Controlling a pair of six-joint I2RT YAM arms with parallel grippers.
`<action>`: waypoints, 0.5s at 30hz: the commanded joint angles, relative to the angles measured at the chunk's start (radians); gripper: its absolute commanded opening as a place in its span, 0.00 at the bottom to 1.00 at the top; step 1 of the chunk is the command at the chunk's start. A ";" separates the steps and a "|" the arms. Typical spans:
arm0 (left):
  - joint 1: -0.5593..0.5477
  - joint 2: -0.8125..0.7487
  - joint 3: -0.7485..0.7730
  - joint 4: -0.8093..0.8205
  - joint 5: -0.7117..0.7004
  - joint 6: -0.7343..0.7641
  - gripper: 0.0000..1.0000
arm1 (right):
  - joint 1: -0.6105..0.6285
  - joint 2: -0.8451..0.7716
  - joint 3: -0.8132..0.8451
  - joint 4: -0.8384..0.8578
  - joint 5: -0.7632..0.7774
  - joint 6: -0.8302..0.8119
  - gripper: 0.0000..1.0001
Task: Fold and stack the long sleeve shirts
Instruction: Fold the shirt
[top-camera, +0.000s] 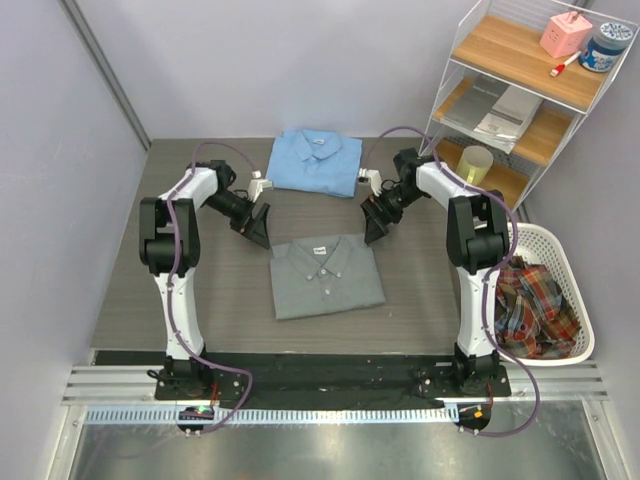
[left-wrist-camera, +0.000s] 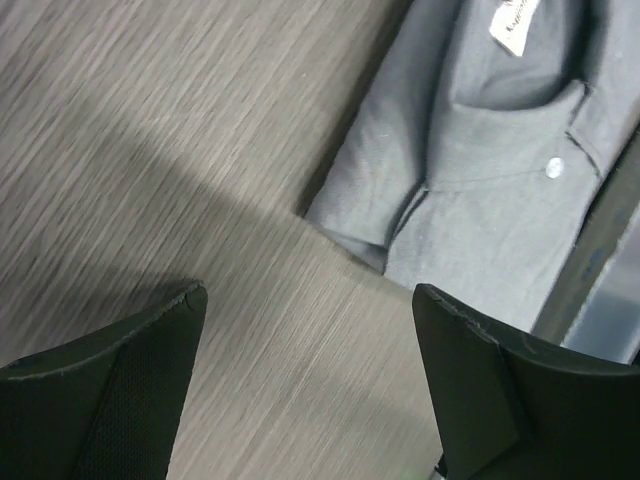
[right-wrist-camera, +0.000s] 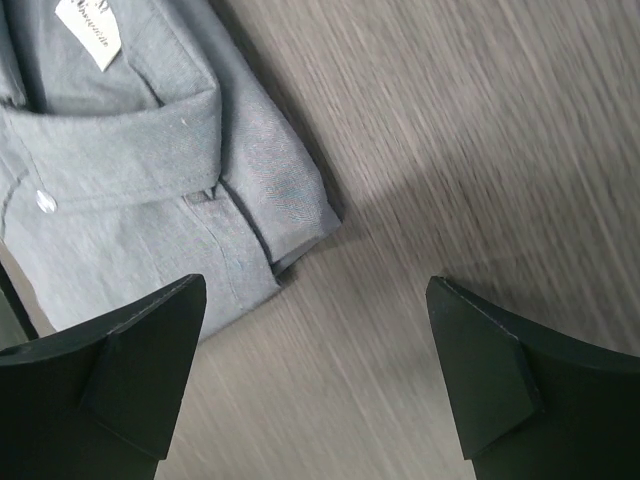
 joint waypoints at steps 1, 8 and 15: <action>-0.038 0.078 0.099 -0.183 0.021 0.222 0.86 | 0.016 0.105 0.054 -0.111 0.039 -0.236 1.00; -0.110 0.063 0.016 -0.122 0.037 0.237 0.84 | 0.054 0.120 0.050 -0.129 0.016 -0.226 0.99; -0.110 0.031 -0.048 0.007 0.004 0.119 0.83 | 0.054 0.160 0.059 -0.128 -0.018 -0.099 0.96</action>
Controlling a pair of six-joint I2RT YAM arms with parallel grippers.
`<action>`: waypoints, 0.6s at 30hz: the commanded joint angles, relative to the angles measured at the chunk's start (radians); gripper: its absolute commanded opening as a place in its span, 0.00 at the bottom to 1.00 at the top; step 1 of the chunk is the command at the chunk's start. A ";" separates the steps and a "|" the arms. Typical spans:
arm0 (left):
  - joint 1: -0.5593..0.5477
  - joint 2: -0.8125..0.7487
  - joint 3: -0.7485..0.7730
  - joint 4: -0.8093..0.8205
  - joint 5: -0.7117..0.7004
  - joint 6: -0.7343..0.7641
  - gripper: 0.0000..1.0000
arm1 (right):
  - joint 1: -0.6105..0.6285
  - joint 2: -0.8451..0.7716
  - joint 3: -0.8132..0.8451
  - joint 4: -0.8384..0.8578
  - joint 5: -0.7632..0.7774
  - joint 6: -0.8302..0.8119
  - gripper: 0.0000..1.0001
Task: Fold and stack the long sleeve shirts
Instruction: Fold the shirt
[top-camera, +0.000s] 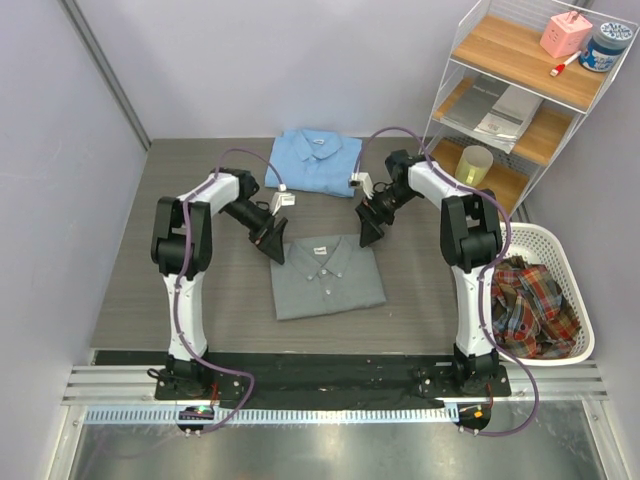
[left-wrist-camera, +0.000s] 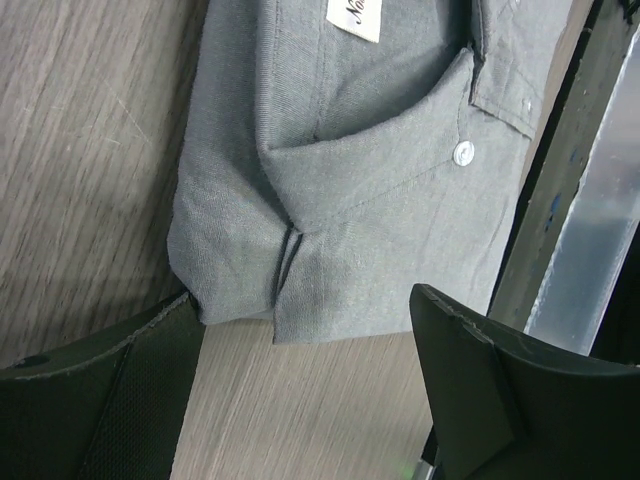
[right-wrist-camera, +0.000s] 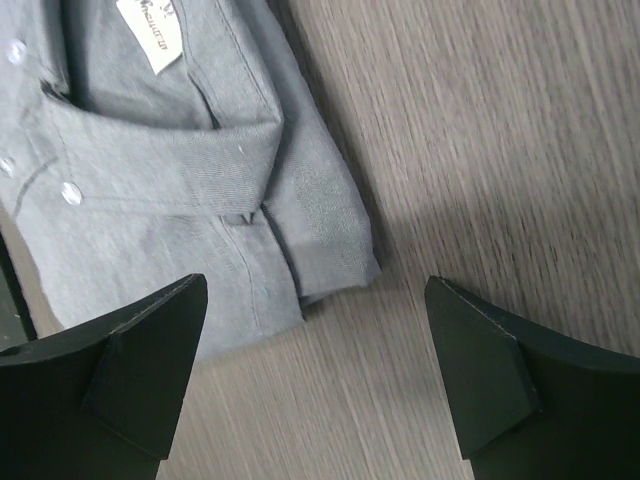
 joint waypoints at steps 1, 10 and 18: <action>0.018 -0.006 -0.040 0.135 -0.067 -0.048 0.83 | 0.014 0.111 -0.011 -0.033 0.011 0.086 0.96; 0.007 -0.002 -0.035 0.077 -0.056 -0.028 0.78 | 0.014 0.111 -0.055 -0.121 -0.026 0.053 0.82; 0.008 -0.058 -0.169 0.140 -0.074 -0.056 0.70 | 0.014 0.080 -0.147 -0.107 -0.067 0.056 0.71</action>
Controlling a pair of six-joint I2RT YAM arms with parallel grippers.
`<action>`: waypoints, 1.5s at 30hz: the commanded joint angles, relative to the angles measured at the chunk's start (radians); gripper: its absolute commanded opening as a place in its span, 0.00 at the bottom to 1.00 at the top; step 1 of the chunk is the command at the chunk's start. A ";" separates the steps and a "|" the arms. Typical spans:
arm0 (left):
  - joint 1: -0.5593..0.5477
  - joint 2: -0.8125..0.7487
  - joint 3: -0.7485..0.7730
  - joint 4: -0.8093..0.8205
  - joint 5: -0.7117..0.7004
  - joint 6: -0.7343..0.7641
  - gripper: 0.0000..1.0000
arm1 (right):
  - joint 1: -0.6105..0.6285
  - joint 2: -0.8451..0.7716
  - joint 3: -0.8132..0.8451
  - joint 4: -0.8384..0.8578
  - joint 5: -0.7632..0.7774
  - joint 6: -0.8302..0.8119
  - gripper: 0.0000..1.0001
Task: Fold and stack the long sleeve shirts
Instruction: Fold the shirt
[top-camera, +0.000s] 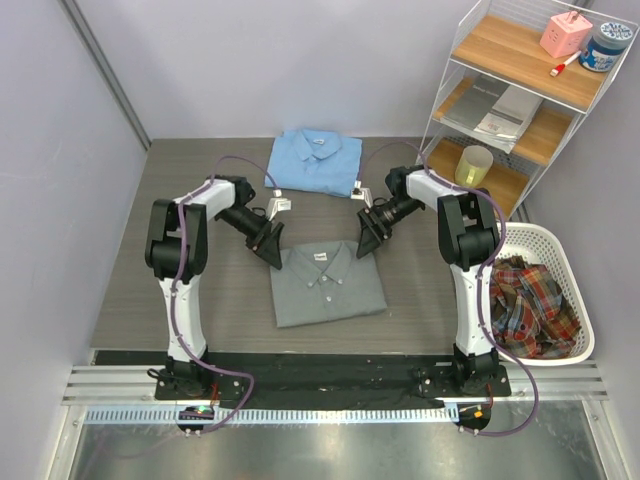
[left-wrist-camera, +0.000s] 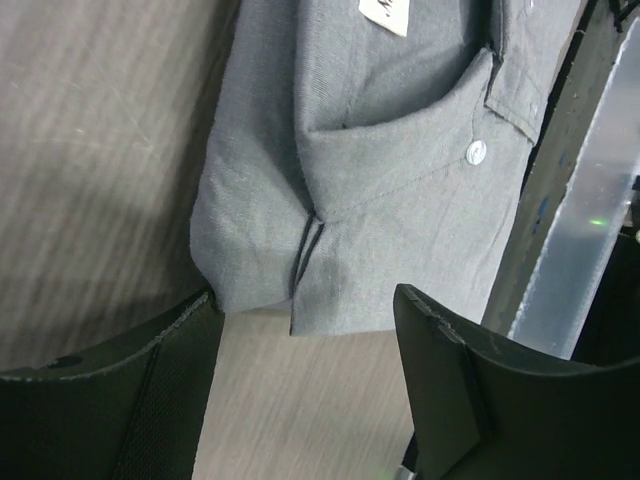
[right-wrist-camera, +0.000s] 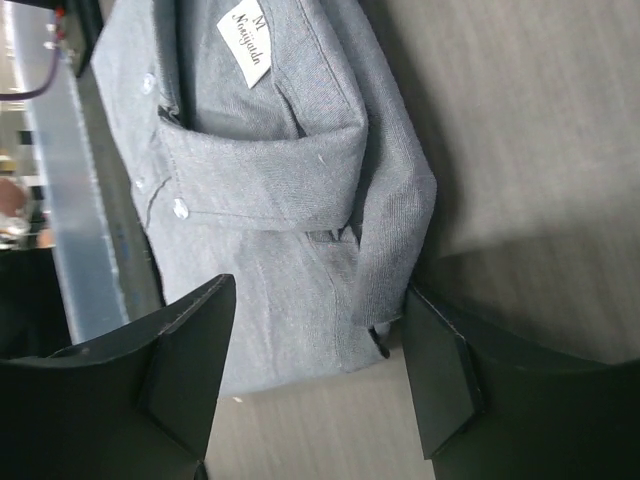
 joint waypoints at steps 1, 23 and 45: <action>-0.001 -0.002 -0.059 0.073 -0.095 -0.007 0.68 | 0.015 0.042 -0.083 -0.014 0.129 -0.017 0.70; -0.015 -0.106 -0.111 0.138 -0.117 -0.067 0.00 | 0.018 -0.099 -0.186 0.178 0.157 0.199 0.01; 0.174 -0.520 -0.434 0.346 -0.103 -0.869 0.83 | -0.129 -0.372 -0.540 0.310 0.241 0.711 0.90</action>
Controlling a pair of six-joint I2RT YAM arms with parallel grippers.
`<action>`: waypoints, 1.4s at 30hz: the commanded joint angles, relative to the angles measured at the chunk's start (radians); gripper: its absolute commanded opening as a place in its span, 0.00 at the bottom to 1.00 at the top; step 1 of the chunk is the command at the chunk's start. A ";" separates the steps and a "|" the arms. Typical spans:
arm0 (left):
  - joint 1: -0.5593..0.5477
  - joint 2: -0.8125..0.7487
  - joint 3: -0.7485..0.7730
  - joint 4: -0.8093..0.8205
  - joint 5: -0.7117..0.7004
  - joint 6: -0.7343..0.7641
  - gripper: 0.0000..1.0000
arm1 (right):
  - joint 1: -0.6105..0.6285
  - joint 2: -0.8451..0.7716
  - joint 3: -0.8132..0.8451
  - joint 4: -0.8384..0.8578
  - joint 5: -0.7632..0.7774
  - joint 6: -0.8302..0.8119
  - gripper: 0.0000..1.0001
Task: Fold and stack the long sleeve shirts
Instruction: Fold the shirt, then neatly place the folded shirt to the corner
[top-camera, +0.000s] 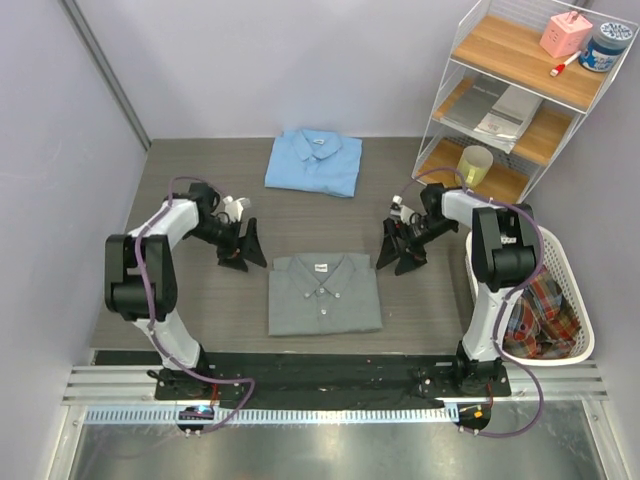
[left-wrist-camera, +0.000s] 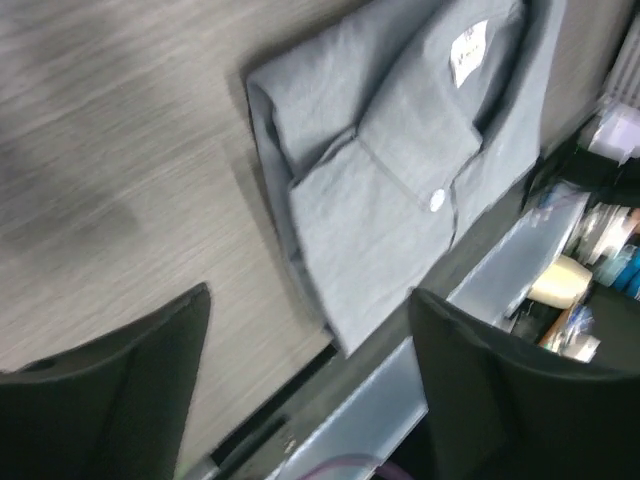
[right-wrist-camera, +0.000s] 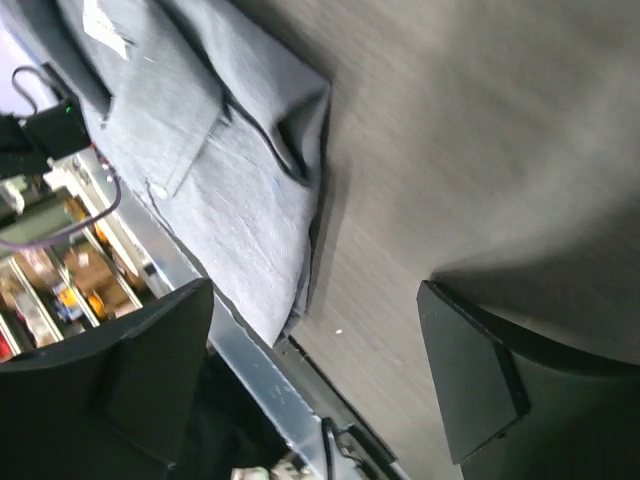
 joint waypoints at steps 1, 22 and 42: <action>0.014 -0.193 -0.112 0.201 0.005 -0.279 0.99 | 0.019 -0.109 -0.118 0.166 0.086 0.182 0.90; -0.001 -0.238 -0.510 0.705 -0.008 -0.636 0.67 | 0.073 -0.183 -0.406 0.626 0.135 0.405 0.76; -0.145 -0.112 -0.536 0.880 -0.135 -0.722 0.30 | 0.196 -0.133 -0.425 0.685 0.248 0.430 0.49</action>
